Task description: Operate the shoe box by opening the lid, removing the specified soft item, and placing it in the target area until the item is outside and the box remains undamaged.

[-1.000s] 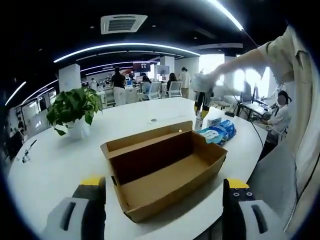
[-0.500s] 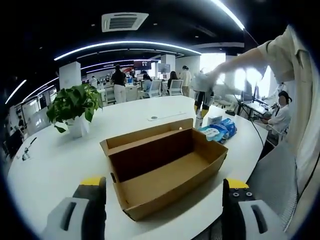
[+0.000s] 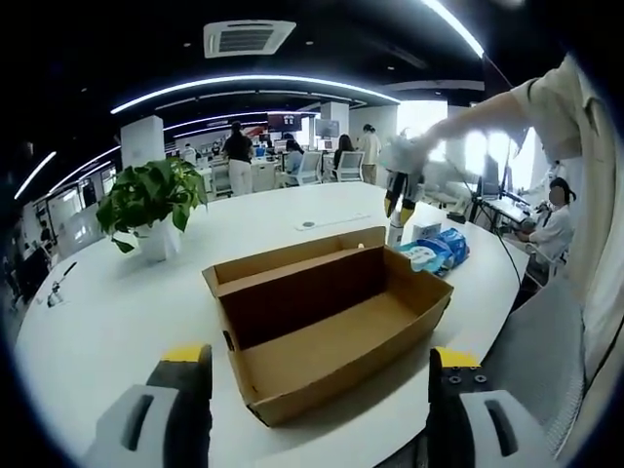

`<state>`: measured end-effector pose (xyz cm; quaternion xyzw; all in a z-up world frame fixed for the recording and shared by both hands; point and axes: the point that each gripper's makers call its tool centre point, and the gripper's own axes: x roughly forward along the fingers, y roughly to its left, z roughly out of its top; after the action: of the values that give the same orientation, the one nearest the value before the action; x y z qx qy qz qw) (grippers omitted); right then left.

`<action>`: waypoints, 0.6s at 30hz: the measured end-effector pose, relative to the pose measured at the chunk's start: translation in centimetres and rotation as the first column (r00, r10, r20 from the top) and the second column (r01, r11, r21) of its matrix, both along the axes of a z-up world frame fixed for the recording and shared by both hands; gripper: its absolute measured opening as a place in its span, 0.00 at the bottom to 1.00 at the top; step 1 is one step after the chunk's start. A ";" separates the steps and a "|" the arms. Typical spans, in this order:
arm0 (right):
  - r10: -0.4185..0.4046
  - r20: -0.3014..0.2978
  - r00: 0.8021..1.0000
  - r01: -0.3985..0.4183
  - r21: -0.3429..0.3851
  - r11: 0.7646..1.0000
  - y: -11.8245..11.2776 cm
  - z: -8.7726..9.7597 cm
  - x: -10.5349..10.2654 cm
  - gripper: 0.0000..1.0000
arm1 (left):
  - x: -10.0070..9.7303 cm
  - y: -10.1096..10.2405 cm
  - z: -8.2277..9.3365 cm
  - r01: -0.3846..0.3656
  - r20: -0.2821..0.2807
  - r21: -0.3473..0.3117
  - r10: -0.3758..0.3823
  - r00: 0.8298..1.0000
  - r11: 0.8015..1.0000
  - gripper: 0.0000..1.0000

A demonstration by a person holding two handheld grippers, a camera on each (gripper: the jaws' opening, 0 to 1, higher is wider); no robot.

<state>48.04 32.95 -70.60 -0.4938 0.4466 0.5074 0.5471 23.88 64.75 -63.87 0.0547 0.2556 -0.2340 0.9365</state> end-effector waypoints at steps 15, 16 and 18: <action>-0.181 0.019 0.983 0.174 0.190 0.966 3.8 3.2 1.1 0.30 | 0.9 2.5 -1.8 -0.118 -0.044 0.092 0.122 0.991 0.989 0.55; -0.186 0.018 0.982 0.179 0.194 0.965 3.9 3.3 1.1 0.30 | 0.9 2.6 -1.9 -0.125 -0.046 0.097 0.130 0.990 0.987 0.54; -0.229 0.008 0.973 0.222 0.213 0.952 4.5 3.3 1.1 0.29 | 0.9 2.9 -2.1 -0.144 -0.057 0.095 0.150 0.987 0.985 0.50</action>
<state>49.14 37.48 -67.34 -0.3872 0.4347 0.4780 0.6578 24.75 67.62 -65.93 0.0706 0.2990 -0.1539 0.9391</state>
